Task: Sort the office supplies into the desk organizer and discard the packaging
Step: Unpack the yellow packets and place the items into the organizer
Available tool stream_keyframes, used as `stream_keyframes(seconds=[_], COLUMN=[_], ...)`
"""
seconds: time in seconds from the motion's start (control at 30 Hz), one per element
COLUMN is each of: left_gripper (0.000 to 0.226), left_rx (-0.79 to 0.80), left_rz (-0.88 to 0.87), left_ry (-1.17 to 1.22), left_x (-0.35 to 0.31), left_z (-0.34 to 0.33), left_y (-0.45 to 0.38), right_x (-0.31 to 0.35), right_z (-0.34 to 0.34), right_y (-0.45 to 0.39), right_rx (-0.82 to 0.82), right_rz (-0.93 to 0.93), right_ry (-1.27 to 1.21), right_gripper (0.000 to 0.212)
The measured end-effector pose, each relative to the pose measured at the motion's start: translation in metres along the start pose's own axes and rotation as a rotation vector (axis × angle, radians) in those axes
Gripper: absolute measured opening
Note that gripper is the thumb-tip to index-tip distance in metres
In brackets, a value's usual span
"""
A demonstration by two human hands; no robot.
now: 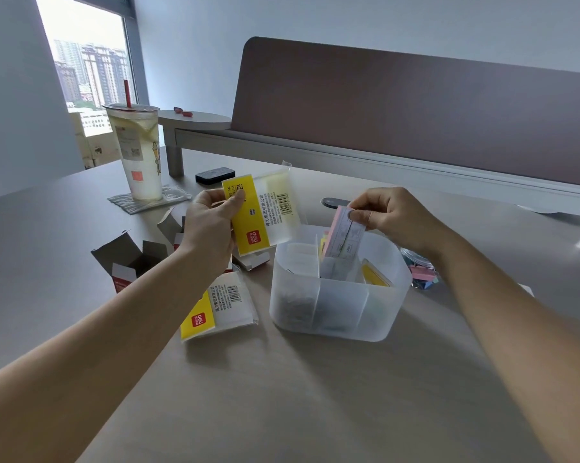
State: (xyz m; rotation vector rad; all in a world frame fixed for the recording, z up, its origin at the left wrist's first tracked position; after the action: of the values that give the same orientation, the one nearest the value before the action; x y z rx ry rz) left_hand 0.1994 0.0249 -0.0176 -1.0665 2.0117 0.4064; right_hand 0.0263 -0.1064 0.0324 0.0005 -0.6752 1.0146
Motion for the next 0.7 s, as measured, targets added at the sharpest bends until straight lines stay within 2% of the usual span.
stream_keyframes(seconds=[0.2,0.4,0.5,0.6,0.7], left_gripper=[0.012,0.012,0.008,0.025,0.031], left_rx=[-0.003,-0.019,-0.035,-0.068,-0.117], left_rz=[0.012,0.023,-0.002,-0.019,-0.092], left_ry=[-0.016,-0.081,-0.147,-0.267,-0.444], left_x=[0.002,-0.002,-0.011,-0.020,-0.024], left_z=[0.004,0.012,0.022,0.040,0.057], left_y=[0.005,0.007,0.011,0.020,0.032], right_x=[-0.004,0.002,0.005,0.012,0.017], right_z=[-0.019,-0.014,-0.010,-0.010,-0.011], right_y=[0.007,0.021,0.042,0.073,0.104], right_rx=[0.154,0.079,0.027,-0.004,-0.085], right_rz=[-0.037,-0.045,-0.044,-0.018,0.016], right_ry=[0.026,0.039,0.152,0.224,0.293], right_gripper=[0.005,0.017,0.033,0.049,0.054])
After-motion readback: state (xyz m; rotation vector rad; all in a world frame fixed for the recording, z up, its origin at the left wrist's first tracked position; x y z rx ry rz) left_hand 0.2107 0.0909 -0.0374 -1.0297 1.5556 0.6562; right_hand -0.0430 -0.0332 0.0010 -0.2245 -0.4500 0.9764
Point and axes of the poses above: each hand's wrist, its own y-axis away from the middle knuckle, its own z-axis out of the back of the hand, x = y × z, the point moved 6 cm from there along -y, towards the middle knuckle, and after that the axes turned 14 degrees about y, right-handed, at the moved point
